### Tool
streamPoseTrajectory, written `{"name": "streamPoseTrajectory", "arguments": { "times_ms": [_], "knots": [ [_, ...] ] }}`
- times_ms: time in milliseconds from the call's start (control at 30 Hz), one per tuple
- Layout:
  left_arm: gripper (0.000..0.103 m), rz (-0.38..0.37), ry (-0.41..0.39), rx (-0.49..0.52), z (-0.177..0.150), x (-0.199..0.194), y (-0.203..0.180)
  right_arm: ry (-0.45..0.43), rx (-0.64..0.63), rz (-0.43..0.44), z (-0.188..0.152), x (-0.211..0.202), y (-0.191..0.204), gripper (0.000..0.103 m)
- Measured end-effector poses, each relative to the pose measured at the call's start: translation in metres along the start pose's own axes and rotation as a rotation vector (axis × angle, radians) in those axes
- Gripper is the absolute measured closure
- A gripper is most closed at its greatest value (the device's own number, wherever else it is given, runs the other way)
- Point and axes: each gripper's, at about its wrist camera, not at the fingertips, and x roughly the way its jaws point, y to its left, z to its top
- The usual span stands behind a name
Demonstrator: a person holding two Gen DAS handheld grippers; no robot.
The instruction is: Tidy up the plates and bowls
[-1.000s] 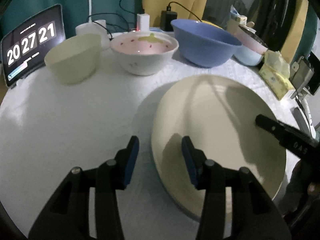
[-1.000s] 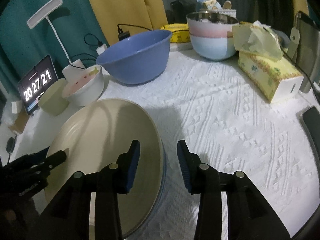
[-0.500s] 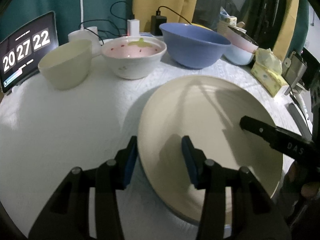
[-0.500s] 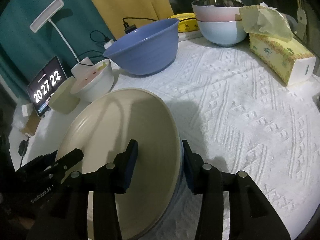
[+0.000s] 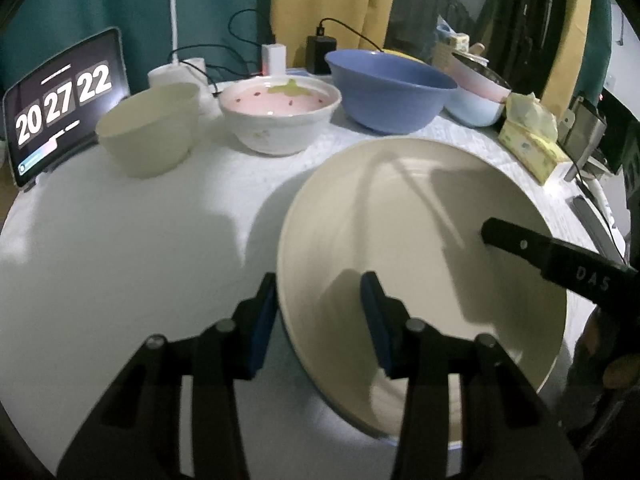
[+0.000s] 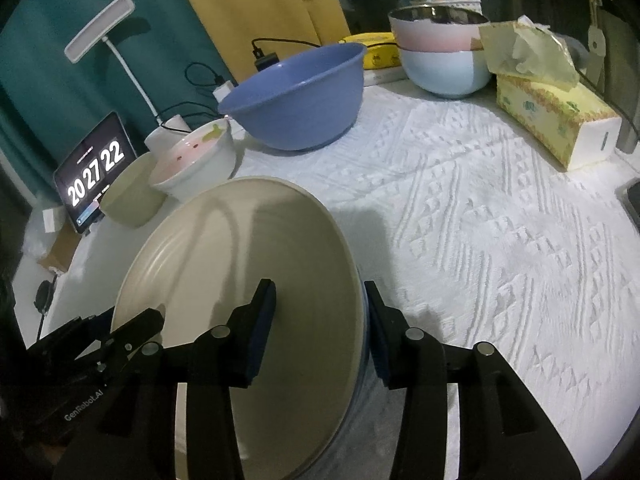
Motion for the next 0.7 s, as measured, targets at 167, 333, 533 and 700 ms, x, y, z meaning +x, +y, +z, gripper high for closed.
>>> {"name": "streamPoseTrajectory", "arguments": {
  "times_ms": [167,333,533,700],
  "knots": [
    [0.06,0.016,-0.016,-0.015,-0.005,-0.011,0.011,-0.003,-0.026,0.005,0.001,-0.003,0.017,0.057],
    [0.06,0.034,-0.03,-0.038,-0.01,-0.02,0.028,-0.002,-0.062,0.015,0.002,-0.003,0.039,0.057],
    [0.06,0.052,-0.034,-0.074,-0.017,-0.028,0.052,0.018,-0.101,0.025,0.004,0.003,0.067,0.057],
    [0.06,0.072,-0.039,-0.111,-0.022,-0.034,0.073,0.033,-0.142,0.04,0.004,0.007,0.091,0.057]
  ]
}}
